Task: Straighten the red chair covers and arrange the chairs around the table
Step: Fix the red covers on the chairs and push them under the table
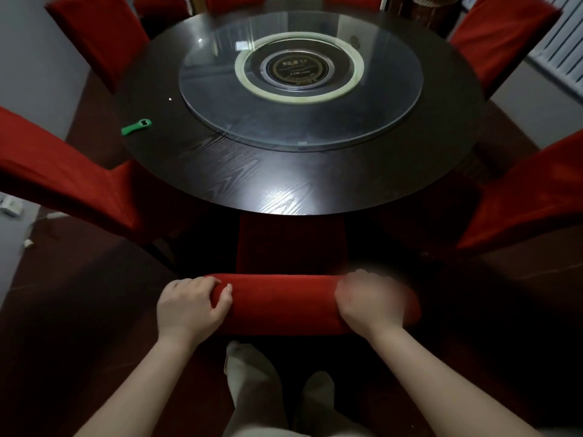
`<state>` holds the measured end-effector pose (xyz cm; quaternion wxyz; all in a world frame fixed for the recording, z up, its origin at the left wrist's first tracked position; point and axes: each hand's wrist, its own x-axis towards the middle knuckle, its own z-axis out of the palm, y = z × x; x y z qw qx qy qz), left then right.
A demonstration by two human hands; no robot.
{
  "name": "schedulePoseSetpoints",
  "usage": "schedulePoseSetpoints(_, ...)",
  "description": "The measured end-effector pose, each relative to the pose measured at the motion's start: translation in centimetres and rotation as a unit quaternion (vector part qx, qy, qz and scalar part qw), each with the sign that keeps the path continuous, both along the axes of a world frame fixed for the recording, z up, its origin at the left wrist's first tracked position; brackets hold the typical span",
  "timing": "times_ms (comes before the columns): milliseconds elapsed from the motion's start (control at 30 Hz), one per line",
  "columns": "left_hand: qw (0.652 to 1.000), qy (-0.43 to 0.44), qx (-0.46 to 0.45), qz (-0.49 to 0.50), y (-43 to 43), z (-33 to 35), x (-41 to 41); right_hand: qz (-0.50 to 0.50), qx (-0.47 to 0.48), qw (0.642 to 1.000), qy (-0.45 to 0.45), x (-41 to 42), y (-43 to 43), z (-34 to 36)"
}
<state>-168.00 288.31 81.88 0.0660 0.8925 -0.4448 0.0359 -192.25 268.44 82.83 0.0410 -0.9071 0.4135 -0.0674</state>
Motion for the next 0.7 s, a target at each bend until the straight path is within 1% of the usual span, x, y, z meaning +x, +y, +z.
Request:
schedulePoseSetpoints(67,1.0,-0.01,-0.011,0.009,0.2,-0.1,-0.7,0.004,-0.015,1.0,-0.017,-0.3,0.0,0.0)
schedulePoseSetpoints(167,1.0,-0.012,-0.02,0.012,0.7,-0.1,-1.7,0.012,-0.014,1.0,-0.014,-0.6,-0.1,0.0)
schedulePoseSetpoints(300,0.999,-0.021,-0.036,0.019,1.7,-0.4,-2.5,0.032,-0.025,0.999,-0.031,-0.8,-0.5,-0.2)
schedulePoseSetpoints(700,0.997,-0.053,-0.061,0.005,3.6,-1.4,-0.1,0.029,-0.017,0.999,-0.028,0.3,2.2,-0.4)
